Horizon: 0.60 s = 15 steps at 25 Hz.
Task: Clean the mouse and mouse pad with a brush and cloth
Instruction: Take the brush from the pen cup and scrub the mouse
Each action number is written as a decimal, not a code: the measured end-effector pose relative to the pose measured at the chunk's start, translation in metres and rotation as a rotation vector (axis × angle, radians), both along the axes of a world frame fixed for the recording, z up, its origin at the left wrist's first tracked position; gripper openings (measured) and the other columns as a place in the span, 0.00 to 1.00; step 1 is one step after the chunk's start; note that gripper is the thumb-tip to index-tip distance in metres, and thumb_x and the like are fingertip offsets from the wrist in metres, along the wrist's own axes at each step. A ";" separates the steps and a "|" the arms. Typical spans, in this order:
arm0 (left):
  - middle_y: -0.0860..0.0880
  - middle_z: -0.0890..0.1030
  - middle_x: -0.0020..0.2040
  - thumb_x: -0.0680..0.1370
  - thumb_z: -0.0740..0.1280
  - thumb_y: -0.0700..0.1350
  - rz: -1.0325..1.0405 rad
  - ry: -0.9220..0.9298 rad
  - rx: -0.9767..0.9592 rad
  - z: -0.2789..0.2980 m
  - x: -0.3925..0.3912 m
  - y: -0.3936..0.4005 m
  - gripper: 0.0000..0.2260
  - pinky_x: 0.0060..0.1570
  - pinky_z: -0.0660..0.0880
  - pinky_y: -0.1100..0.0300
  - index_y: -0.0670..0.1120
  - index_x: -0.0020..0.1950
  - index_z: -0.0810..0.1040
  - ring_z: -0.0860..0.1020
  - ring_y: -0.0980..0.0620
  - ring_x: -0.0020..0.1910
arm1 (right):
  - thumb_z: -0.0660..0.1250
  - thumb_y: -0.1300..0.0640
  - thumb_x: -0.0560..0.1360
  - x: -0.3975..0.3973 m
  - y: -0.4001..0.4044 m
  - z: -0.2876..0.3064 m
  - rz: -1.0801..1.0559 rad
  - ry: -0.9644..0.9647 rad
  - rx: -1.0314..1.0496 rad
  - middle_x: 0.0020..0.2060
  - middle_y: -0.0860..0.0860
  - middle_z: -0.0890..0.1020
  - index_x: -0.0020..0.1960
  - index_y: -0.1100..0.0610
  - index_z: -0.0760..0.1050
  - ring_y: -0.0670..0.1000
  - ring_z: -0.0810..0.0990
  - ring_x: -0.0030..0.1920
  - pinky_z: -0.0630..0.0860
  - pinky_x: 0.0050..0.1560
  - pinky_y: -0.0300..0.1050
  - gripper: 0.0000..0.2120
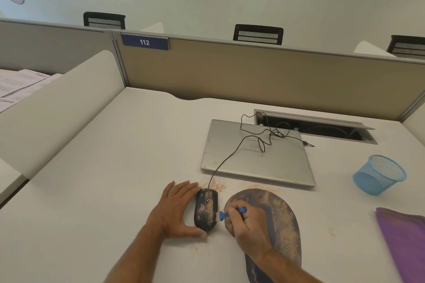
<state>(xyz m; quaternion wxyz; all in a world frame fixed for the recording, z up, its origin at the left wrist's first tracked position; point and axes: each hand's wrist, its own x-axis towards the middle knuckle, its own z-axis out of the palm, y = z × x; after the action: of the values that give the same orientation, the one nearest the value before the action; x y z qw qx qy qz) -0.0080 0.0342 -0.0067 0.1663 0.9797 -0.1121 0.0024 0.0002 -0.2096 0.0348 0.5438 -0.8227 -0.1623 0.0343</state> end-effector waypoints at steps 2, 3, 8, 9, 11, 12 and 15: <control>0.56 0.59 0.80 0.60 0.62 0.85 0.000 -0.001 -0.003 -0.001 -0.001 0.000 0.57 0.78 0.40 0.49 0.54 0.81 0.58 0.51 0.56 0.80 | 0.61 0.54 0.75 -0.004 0.000 0.000 0.020 -0.004 -0.052 0.26 0.54 0.76 0.34 0.50 0.76 0.51 0.72 0.27 0.70 0.28 0.50 0.12; 0.56 0.59 0.80 0.60 0.62 0.85 0.001 -0.003 -0.004 -0.001 -0.001 0.000 0.56 0.78 0.40 0.49 0.54 0.80 0.58 0.52 0.56 0.80 | 0.62 0.54 0.75 -0.007 -0.001 0.000 0.042 0.014 -0.088 0.28 0.54 0.77 0.34 0.47 0.75 0.54 0.75 0.29 0.72 0.30 0.52 0.11; 0.57 0.57 0.81 0.60 0.61 0.85 0.003 0.013 0.001 -0.001 0.000 0.000 0.57 0.78 0.38 0.50 0.55 0.81 0.56 0.49 0.56 0.80 | 0.63 0.56 0.74 0.006 -0.002 0.003 -0.018 0.067 0.023 0.25 0.50 0.77 0.33 0.51 0.77 0.49 0.74 0.27 0.71 0.27 0.46 0.11; 0.57 0.56 0.81 0.60 0.61 0.85 0.002 0.019 0.005 -0.001 0.000 0.000 0.57 0.78 0.38 0.50 0.55 0.81 0.55 0.49 0.57 0.80 | 0.63 0.56 0.76 0.016 0.000 0.006 -0.076 0.057 0.036 0.26 0.50 0.79 0.35 0.51 0.78 0.48 0.76 0.28 0.72 0.28 0.42 0.11; 0.57 0.55 0.81 0.60 0.60 0.85 0.003 0.035 0.006 -0.001 0.001 0.000 0.57 0.78 0.37 0.50 0.56 0.81 0.54 0.48 0.57 0.80 | 0.64 0.54 0.78 0.037 0.007 0.013 -0.170 0.063 -0.035 0.30 0.48 0.82 0.41 0.48 0.80 0.47 0.80 0.34 0.74 0.30 0.36 0.10; 0.57 0.55 0.81 0.60 0.60 0.85 0.006 0.041 0.004 -0.002 0.001 0.000 0.57 0.78 0.36 0.50 0.57 0.81 0.54 0.48 0.57 0.80 | 0.64 0.52 0.79 0.045 0.011 0.016 -0.188 0.075 -0.086 0.31 0.47 0.83 0.43 0.47 0.80 0.46 0.80 0.35 0.75 0.32 0.36 0.09; 0.57 0.55 0.81 0.60 0.60 0.85 0.011 0.050 0.001 -0.002 0.001 0.000 0.56 0.77 0.35 0.51 0.57 0.81 0.53 0.47 0.57 0.79 | 0.63 0.49 0.79 0.064 0.022 0.017 -0.176 0.147 -0.158 0.34 0.46 0.83 0.44 0.43 0.78 0.47 0.83 0.36 0.79 0.37 0.41 0.07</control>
<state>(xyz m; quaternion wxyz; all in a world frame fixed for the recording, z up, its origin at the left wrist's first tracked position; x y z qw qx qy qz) -0.0072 0.0339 -0.0083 0.1686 0.9801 -0.1028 -0.0211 0.0644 -0.1879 0.0517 0.4885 -0.8693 -0.0459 0.0594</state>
